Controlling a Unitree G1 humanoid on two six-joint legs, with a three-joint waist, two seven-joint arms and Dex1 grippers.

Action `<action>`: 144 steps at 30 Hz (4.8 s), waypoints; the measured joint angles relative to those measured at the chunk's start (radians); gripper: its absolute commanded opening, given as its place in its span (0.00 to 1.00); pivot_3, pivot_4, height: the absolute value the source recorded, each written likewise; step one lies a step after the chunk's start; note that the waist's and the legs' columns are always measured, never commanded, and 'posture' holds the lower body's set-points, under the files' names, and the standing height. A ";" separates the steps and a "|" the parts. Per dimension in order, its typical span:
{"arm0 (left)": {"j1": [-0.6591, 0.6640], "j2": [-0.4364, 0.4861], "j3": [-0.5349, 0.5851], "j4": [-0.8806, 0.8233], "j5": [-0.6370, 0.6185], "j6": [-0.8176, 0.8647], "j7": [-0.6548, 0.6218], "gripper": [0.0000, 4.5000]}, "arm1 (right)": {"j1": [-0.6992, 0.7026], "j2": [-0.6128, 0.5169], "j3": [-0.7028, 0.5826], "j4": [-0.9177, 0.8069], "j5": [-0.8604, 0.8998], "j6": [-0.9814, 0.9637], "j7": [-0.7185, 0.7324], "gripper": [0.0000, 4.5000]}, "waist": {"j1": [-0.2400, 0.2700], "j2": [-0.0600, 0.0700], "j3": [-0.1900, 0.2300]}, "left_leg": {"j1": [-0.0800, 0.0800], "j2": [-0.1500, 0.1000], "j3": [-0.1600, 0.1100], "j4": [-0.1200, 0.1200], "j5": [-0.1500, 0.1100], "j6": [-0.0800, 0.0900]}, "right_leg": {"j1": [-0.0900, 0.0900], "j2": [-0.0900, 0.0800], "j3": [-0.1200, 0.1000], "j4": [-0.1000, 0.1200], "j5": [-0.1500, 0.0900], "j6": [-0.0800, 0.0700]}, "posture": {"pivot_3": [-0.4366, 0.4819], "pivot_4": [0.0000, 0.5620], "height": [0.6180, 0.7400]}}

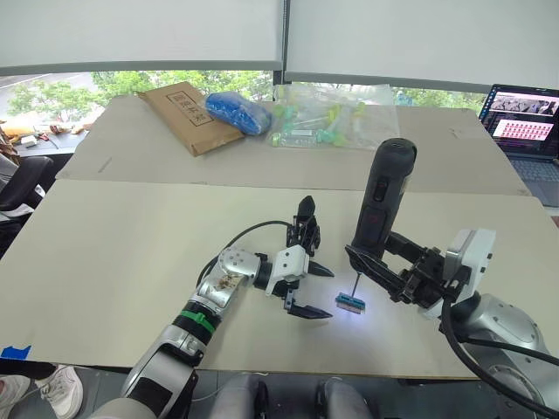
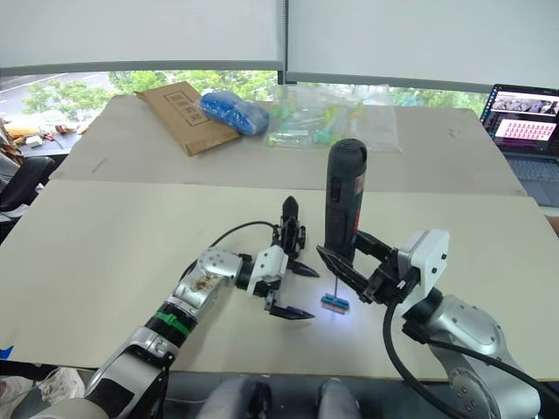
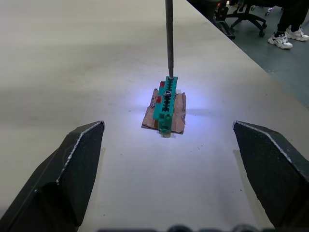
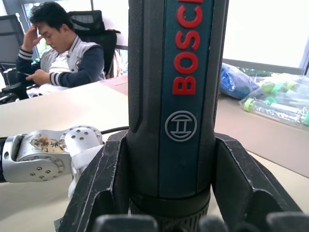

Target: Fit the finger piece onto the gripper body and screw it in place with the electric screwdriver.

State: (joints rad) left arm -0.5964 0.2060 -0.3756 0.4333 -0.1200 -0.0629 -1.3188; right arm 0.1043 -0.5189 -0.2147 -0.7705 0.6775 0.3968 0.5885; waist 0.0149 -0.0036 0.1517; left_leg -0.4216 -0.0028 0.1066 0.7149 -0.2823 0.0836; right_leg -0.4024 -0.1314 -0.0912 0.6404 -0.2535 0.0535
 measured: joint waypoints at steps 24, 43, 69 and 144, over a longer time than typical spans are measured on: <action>-0.008 -0.005 0.000 0.001 0.001 -0.002 0.000 1.00 | 0.031 0.023 0.005 0.035 -0.036 -0.041 0.028 0.43 | 0.000 0.000 0.000 | 0.000 0.000 0.000 0.000 0.000 0.000 | 0.000 0.000 0.000 0.000 0.000 0.000 | 0.48 0.27 1.00; -0.015 -0.006 -0.001 0.001 0.002 -0.002 0.001 1.00 | 0.006 0.034 0.014 0.035 -0.037 -0.041 0.018 0.43 | 0.000 0.000 0.000 | 0.000 0.000 0.000 0.000 0.000 0.000 | 0.000 0.000 0.000 0.000 0.000 0.000 | 0.48 0.27 1.00; -0.014 -0.006 -0.002 0.001 0.002 -0.003 0.003 1.00 | 0.004 0.021 0.029 0.049 -0.064 -0.041 0.010 0.43 | 0.000 0.000 0.000 | 0.000 0.000 0.000 0.000 0.000 0.000 | 0.000 0.000 0.000 0.000 0.000 0.000 | 0.48 0.27 1.00; -0.014 -0.014 -0.002 0.016 0.003 -0.026 0.013 1.00 | 0.004 0.003 0.012 0.057 -0.030 -0.042 0.028 0.43 | 0.000 0.000 0.000 | 0.000 0.000 0.000 0.001 0.000 0.000 | 0.000 0.000 0.000 0.000 0.000 0.000 | 0.48 0.27 1.00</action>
State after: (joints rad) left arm -0.6108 0.1920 -0.3772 0.4492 -0.1167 -0.0890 -1.3057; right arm 0.1083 -0.5159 -0.2023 -0.7132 0.6479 0.3546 0.6161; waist 0.0153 -0.0036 0.1517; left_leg -0.4215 -0.0029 0.1067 0.7155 -0.2823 0.0835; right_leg -0.4022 -0.1313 -0.0914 0.6407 -0.2535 0.0535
